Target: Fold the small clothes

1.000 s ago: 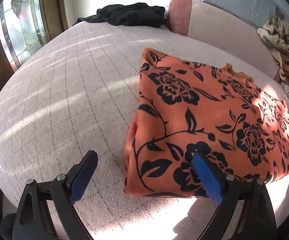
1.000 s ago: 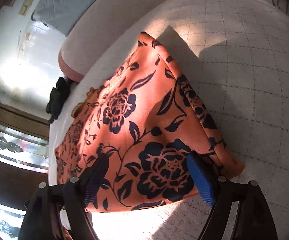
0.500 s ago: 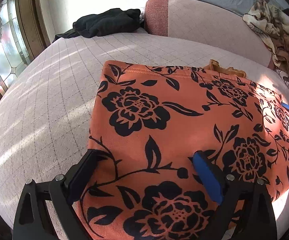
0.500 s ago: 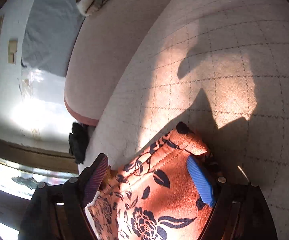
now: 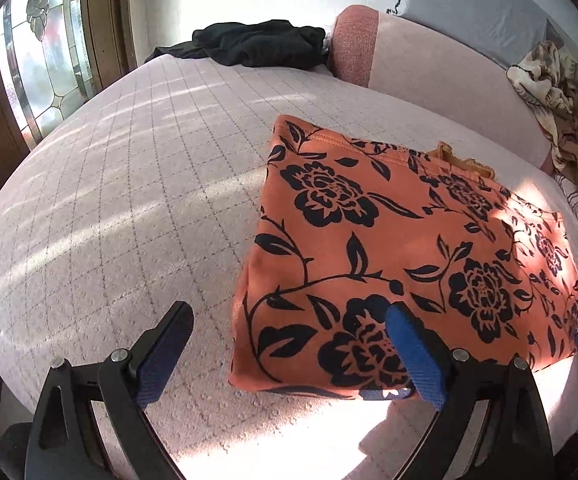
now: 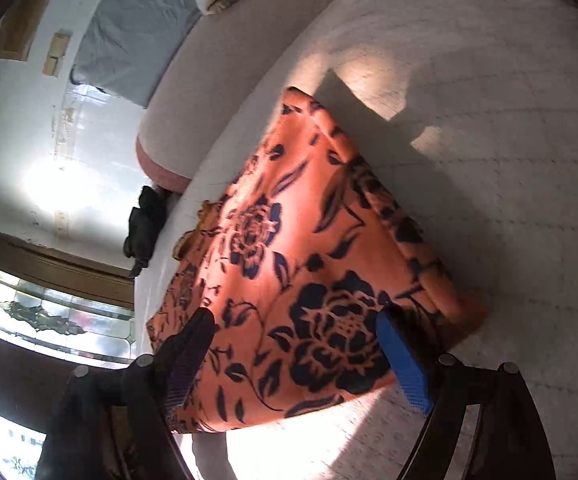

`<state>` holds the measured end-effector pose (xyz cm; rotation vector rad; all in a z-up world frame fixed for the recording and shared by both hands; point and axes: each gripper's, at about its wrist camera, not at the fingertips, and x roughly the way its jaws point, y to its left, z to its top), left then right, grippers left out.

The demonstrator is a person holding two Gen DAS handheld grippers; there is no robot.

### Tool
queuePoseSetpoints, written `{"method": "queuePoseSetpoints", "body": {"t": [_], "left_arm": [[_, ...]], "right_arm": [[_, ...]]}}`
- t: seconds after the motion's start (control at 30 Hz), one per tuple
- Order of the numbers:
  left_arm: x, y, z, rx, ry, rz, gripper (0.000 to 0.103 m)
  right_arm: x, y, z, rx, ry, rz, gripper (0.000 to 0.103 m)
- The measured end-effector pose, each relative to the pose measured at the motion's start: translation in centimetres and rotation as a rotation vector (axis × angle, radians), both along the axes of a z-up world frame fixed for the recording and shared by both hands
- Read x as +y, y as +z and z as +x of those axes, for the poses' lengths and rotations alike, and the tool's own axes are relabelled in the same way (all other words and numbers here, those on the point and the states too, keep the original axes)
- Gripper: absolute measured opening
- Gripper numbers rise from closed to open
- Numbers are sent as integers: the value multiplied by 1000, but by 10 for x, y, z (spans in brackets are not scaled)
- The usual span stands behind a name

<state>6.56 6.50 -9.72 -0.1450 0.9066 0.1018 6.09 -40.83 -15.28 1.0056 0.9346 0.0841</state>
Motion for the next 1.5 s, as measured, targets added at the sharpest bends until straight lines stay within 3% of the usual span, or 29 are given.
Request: {"method": "queuePoseSetpoints", "body": {"t": [0.1, 0.2, 0.27, 0.3, 0.37, 0.5, 0.53, 0.6, 0.67, 0.77, 0.87, 0.9, 0.93, 0.97, 1.03, 1.13, 1.2, 1.33, 1.47, 1.5], "left_arm": [[-3, 15, -12, -45, -26, 12, 97], [-6, 17, -17, -39, -36, -5, 97], [-7, 17, -23, -26, -43, -17, 97], [-8, 18, -25, -28, -47, -17, 97], [-7, 23, -35, -47, -59, 3, 97], [-4, 16, -30, -28, -39, 14, 97], [-4, 14, -28, -16, -33, 3, 97], [-6, 11, -28, -6, -42, -2, 97], [-11, 14, -30, -21, -63, 31, 97], [-14, 13, -28, -21, -61, 48, 97], [-17, 9, -25, -2, -63, 28, 97], [-19, 9, -25, -4, -71, 35, 97], [-21, 9, -25, -8, -77, 47, 97], [-23, 10, -25, -10, -85, 60, 97], [-24, 10, -23, -21, -93, 80, 97], [-25, 7, -15, -18, -84, 75, 97], [-27, 4, -9, -6, -88, 69, 97], [-27, 0, -6, -1, -99, 89, 97], [-21, -4, -4, 11, -86, 78, 97], [-20, -5, -4, 12, -84, 78, 97]], "right_arm": [[1, 22, -17, -61, -15, 9, 87], [8, 37, -17, -141, 36, 2, 90], [4, 17, -8, -84, 47, -33, 92], [-1, 0, -6, 2, 20, -53, 90], [-7, 5, -15, -32, -46, 20, 89], [10, 33, -17, -137, 36, -6, 91], [11, 28, -15, -135, 54, -17, 92], [2, 1, -12, -23, 2, -25, 90], [-8, 2, -18, -57, -63, 70, 90], [-1, 25, -16, -128, -24, 84, 91], [5, 26, 1, -135, 18, 87, 91], [3, 18, 8, -97, 10, 58, 91], [0, 6, 12, 2, -13, 28, 91], [-4, -2, 14, 47, -29, 70, 91], [-8, 9, 21, 35, -52, 122, 92], [-8, 38, 51, -32, -2, 83, 92], [-10, 42, 82, -43, 30, 69, 92], [-25, 27, 149, -48, 40, 64, 92], [-45, -8, 198, -29, -14, 33, 92], [-52, -17, 199, -46, -41, 91, 92]]}}
